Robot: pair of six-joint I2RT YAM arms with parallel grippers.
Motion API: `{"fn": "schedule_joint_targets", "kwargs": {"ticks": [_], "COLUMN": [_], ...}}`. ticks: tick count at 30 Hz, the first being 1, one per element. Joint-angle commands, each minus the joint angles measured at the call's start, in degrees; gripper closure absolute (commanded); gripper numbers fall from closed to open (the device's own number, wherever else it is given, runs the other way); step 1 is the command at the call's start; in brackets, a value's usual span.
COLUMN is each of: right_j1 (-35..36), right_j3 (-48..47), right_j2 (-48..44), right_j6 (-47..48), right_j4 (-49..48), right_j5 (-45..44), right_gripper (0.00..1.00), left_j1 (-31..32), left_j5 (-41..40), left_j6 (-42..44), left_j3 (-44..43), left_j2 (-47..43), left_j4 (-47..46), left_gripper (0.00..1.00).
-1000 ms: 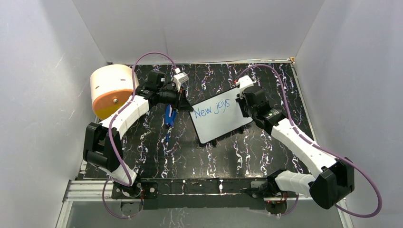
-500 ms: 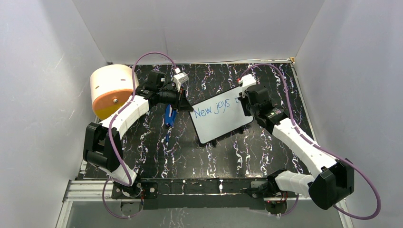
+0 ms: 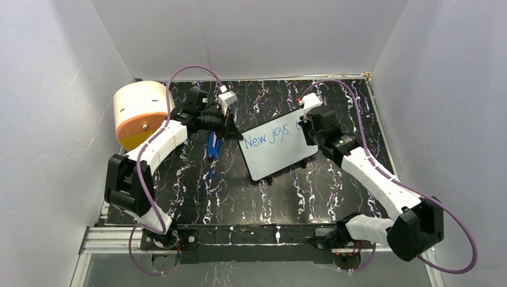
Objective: Write a sentence on the whiteboard
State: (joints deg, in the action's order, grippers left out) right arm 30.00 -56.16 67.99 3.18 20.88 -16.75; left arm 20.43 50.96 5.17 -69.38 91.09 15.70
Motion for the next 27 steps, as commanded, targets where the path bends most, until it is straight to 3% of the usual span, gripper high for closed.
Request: {"fn": "schedule_joint_targets", "kwargs": {"ticks": [1,27], "right_j1": [-0.25,-0.36], "right_j3": [-1.53,1.52], "right_j2": [0.15,-0.66], "right_j6": [-0.16,-1.64], "right_j4": [-2.17,1.97], "right_j5": [1.73,-0.84], "right_gripper": [1.0,1.0], "left_j1": [0.36,0.34], "left_j5": [-2.09,-2.09], "left_j6": [2.74,2.66], "left_j3": [-0.53,-0.54], "left_j2": [0.73,0.86], "left_j4": [3.42,3.4], "left_gripper": [1.0,1.0]}}
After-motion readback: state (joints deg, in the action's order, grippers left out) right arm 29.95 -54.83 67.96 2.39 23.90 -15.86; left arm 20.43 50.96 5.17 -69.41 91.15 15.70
